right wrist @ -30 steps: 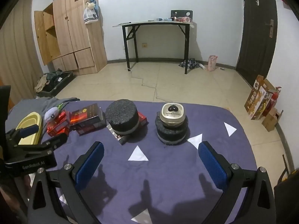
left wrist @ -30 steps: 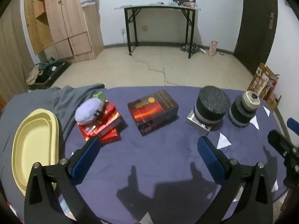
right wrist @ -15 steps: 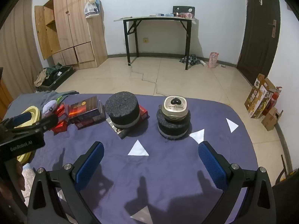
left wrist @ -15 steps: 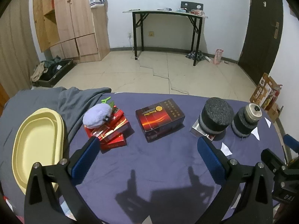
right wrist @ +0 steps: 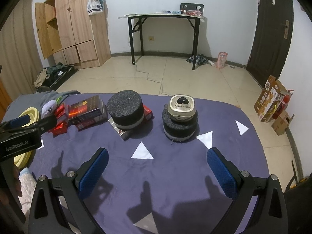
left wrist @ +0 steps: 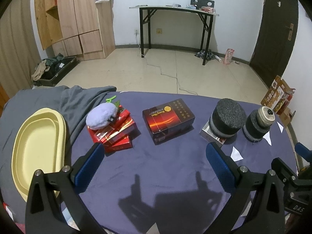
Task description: Organize rigid objects
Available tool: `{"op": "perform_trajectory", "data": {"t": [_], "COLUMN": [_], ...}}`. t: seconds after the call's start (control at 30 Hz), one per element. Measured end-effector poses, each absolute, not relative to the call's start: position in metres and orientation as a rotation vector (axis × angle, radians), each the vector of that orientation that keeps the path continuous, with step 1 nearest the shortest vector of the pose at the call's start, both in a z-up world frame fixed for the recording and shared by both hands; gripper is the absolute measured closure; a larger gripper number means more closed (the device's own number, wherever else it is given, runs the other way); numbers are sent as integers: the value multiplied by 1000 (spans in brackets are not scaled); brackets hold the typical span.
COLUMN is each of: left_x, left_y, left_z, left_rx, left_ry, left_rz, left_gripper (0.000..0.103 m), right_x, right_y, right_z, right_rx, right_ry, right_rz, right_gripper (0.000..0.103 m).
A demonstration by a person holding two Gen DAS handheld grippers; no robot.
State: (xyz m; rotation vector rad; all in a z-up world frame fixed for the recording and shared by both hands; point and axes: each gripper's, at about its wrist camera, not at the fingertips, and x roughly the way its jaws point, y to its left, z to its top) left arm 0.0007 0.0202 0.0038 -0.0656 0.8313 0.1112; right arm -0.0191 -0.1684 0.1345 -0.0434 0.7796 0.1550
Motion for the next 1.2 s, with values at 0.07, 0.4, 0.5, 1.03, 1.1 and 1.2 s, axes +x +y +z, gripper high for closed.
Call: {"op": "perform_trajectory", "data": {"t": [0.07,0.4,0.5,1.03,1.1,1.2], "left_x": [1,3,2,1,2,1], "left_y": [20,20,20,23,23,22], "left_z": [3,-1,-1,-1,0,0], "left_rx": [-63,-58,-58,-99,-109,-99], "left_ry": [833,861,861,908,910,910], "left_rz": [111,114,114,121,118,112], "left_gripper": [0,0,0,0,0,0], "right_x": [-19,-18,-18,-18,-18,-18], "right_y": [-169,-169,-169,-172,-173,-174], "right_z": [134,134,134,135,135,135], "right_rx": [-45,-43,-42,-22,-21,-17], "right_ry": [778,786,784,795,797,800], "right_rz": [156,161,159,154,151,147], "right_gripper": [0,0,0,0,0,0]}}
